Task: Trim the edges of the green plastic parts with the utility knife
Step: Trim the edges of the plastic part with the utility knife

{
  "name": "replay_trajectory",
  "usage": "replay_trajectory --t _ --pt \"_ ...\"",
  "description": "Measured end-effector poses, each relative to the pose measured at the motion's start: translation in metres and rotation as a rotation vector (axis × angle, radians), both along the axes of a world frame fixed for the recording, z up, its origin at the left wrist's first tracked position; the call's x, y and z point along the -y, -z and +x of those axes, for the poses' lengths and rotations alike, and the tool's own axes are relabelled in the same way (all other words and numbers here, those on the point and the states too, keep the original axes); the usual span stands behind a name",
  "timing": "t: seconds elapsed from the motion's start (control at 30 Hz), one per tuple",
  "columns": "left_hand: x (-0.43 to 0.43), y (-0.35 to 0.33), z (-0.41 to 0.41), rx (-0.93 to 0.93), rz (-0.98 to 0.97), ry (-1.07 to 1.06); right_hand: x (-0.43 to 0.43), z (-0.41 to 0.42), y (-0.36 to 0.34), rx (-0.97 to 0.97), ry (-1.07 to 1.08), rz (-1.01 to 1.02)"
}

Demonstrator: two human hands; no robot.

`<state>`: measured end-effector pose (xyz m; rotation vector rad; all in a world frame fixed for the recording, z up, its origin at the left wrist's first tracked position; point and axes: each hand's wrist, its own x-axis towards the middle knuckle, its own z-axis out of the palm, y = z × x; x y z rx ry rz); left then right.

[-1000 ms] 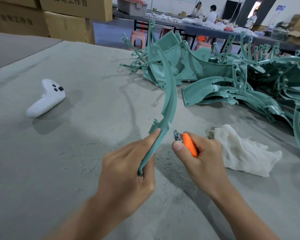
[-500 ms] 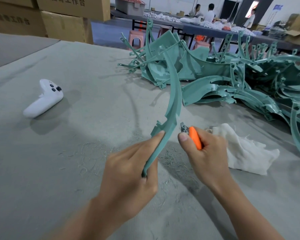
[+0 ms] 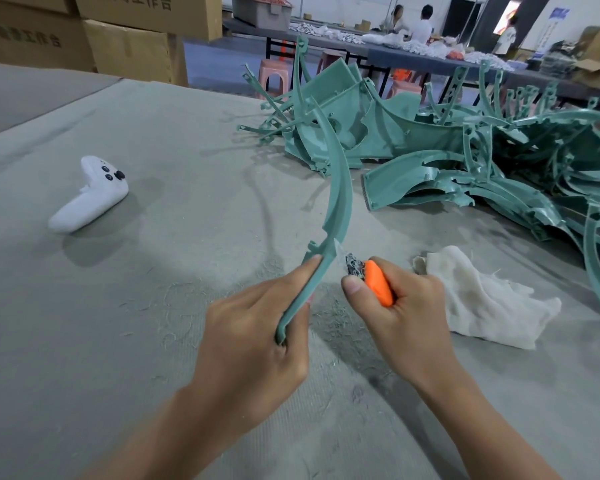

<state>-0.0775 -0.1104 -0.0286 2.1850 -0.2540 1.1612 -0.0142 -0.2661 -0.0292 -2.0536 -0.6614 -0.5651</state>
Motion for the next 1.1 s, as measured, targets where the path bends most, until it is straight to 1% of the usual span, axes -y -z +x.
replay_trajectory --t 0.2,0.3,0.37,0.47,0.6,0.67,0.73,0.93,1.0,1.1 --pt "0.000 -0.002 -0.001 0.001 0.021 0.014 0.000 0.002 0.003 -0.014 0.087 -0.025" --pt "0.003 0.002 -0.005 -0.014 0.100 0.072 0.010 0.012 -0.002 -0.055 0.186 0.019" --pt "0.005 0.002 -0.006 -0.025 0.116 0.098 0.015 0.017 -0.004 -0.045 0.214 0.040" --pt "0.004 -0.001 -0.004 -0.034 0.115 0.061 0.012 0.016 -0.002 -0.027 0.168 0.043" --pt "0.002 -0.003 -0.003 -0.034 0.082 -0.004 0.005 0.007 0.001 -0.007 0.022 0.028" --pt "0.002 -0.003 -0.003 -0.022 0.055 -0.011 0.002 0.002 0.002 0.011 -0.042 0.023" --pt "0.001 -0.003 -0.003 -0.008 0.047 -0.006 0.000 0.001 0.002 0.023 -0.060 0.020" --pt "0.001 -0.002 -0.004 -0.005 0.089 0.007 0.003 0.006 0.003 -0.018 0.016 0.018" --pt "0.001 -0.001 -0.005 0.004 0.103 0.023 0.004 0.009 0.001 -0.040 0.076 0.026" --pt "0.004 0.002 -0.006 0.049 0.126 0.073 0.014 0.018 -0.003 -0.111 0.170 0.106"
